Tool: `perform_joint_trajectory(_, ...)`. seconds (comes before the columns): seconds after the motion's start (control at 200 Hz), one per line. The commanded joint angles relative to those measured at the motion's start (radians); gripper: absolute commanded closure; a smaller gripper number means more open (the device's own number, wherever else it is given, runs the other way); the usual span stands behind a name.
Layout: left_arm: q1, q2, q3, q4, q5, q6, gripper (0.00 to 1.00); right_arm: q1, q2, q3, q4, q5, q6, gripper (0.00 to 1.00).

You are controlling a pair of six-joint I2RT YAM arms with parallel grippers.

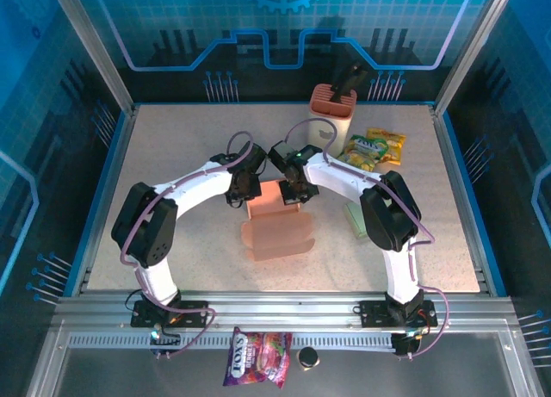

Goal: Fold the paper box

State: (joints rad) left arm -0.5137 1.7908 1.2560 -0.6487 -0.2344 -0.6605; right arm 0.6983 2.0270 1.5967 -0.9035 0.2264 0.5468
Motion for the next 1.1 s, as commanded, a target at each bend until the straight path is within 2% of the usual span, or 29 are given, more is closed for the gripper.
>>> perform_joint_trajectory(0.0, -0.051, 0.047, 0.018, -0.069, -0.103, -0.057, 1.0, 0.024, 0.007, 0.004, -0.021, 0.028, 0.009, 1.0)
perform_joint_trajectory(0.175, -0.053, 0.047, 0.041, -0.074, -0.082, -0.045, 1.0, 0.024, 0.009, 0.007, -0.027, 0.025, 0.016, 1.0)
perform_joint_trajectory(0.23, -0.056, 0.039, 0.052, -0.077, -0.075, -0.041, 0.77, 0.024, 0.011, 0.012, -0.036, 0.026, 0.023, 1.0)
perform_joint_trajectory(0.26, -0.058, 0.033, 0.064, -0.081, -0.07, -0.034, 0.68, 0.022, 0.013, 0.017, -0.043, 0.025, 0.029, 1.0)
perform_joint_trajectory(0.325, -0.06, 0.017, 0.095, -0.089, -0.036, -0.005, 0.58, 0.014, 0.023, 0.032, -0.068, 0.021, 0.048, 1.0)
perform_joint_trajectory(0.395, -0.062, -0.001, 0.126, -0.097, 0.021, 0.018, 0.53, 0.004, 0.032, 0.05, -0.092, 0.008, 0.066, 1.0)
perform_joint_trajectory(0.665, -0.051, -0.153, 0.083, -0.043, 0.186, -0.015, 0.43, -0.048, 0.056, 0.119, -0.18, -0.08, 0.151, 1.0)
perform_joint_trajectory(0.775, -0.006, -0.206, 0.055, -0.007, 0.289, -0.054, 0.43, -0.077, 0.052, 0.131, -0.201, -0.135, 0.199, 1.0)
perform_joint_trajectory(1.095, 0.139, -0.327, 0.109, -0.029, 0.37, -0.051, 0.44, -0.154, -0.012, 0.11, -0.232, -0.252, 0.434, 1.0)
